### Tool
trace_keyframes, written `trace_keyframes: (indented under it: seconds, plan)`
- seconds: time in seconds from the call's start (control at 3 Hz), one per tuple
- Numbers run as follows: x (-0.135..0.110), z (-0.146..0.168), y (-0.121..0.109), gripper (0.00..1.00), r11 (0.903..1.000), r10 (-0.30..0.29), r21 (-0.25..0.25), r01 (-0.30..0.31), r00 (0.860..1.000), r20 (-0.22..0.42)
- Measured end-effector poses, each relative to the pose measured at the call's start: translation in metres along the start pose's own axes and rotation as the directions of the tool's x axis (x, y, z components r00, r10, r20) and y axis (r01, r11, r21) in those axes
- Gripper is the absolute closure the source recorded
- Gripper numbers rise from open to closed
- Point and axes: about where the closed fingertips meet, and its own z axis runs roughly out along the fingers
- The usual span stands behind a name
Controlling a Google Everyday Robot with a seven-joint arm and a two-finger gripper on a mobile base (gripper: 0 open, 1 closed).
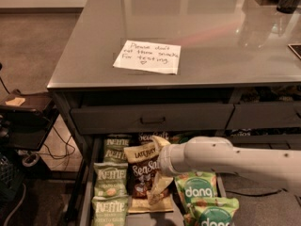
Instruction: Pick brown chip bag from middle drawer and place on counter
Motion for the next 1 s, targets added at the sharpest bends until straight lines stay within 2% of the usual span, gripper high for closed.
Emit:
trace_keyframes:
  seconds: [0.33, 1.0]
  plan:
    - [0.005, 0.047, -0.005, 0.00, 0.9989, -0.045, 0.016, 0.045, 0.999, 0.013]
    - [0.034, 0.119, -0.013, 0.00, 0.9969, -0.076, -0.024, 0.075, 0.997, -0.033]
